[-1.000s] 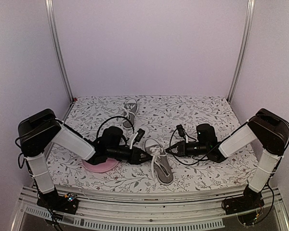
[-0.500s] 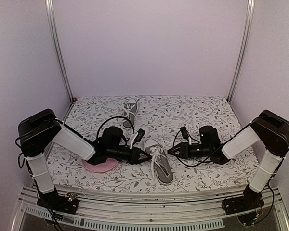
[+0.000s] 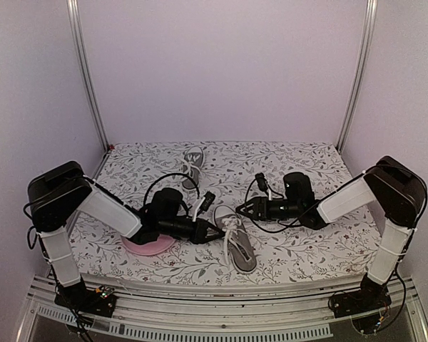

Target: Tie the shoes

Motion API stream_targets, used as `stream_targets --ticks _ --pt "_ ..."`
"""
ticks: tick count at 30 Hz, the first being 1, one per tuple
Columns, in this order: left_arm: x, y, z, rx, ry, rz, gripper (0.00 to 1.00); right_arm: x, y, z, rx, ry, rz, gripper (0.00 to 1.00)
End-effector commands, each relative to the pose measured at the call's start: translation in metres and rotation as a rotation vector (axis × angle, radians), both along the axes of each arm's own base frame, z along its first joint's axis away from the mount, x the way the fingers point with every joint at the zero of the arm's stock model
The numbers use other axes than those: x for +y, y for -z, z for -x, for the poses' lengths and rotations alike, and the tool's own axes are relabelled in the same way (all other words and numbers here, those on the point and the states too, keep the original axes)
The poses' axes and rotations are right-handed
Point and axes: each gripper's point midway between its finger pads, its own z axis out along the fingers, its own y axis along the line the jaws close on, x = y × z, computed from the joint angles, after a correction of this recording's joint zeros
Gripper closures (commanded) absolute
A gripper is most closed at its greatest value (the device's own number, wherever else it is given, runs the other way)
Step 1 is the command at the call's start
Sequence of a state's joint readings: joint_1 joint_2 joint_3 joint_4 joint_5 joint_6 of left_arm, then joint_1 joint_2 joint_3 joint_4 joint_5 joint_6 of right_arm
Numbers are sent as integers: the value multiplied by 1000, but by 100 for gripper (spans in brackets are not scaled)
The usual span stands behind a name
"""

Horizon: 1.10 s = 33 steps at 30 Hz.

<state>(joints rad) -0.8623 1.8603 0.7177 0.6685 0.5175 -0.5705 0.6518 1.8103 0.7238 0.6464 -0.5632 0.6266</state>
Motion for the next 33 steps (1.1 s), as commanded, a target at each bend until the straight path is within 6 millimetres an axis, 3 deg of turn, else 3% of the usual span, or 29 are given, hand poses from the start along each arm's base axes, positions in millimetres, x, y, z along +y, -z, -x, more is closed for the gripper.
stream_targets --ticks 1,8,13,15,20,25,27,30,33 --pt "-6 -2 2 -5 18 15 100 12 21 10 25 -55 50 40" --pt "-7 1 3 -1 21 10 100 22 25 17 38 -88 46 50" --pt "-7 0 3 -1 19 9 100 25 18 14 20 -81 36 90" --pt "-6 1 3 2 14 6 99 25 12 10 4 -66 33 97" --pt "-3 5 3 5 2 -7 77 26 -4 1 -34 -40 20 98" --pt "-2 7 4 9 -2 -14 75 28 -7 0 -36 -47 18 98" --pt "-1 8 4 9 -3 -15 80 28 -5 1 -33 -47 22 98" --pt "0 8 6 10 -5 -12 96 27 -5 -1 -37 -41 24 98" --pt "-1 8 7 16 2 -7 100 27 -7 -6 -47 -11 28 98"
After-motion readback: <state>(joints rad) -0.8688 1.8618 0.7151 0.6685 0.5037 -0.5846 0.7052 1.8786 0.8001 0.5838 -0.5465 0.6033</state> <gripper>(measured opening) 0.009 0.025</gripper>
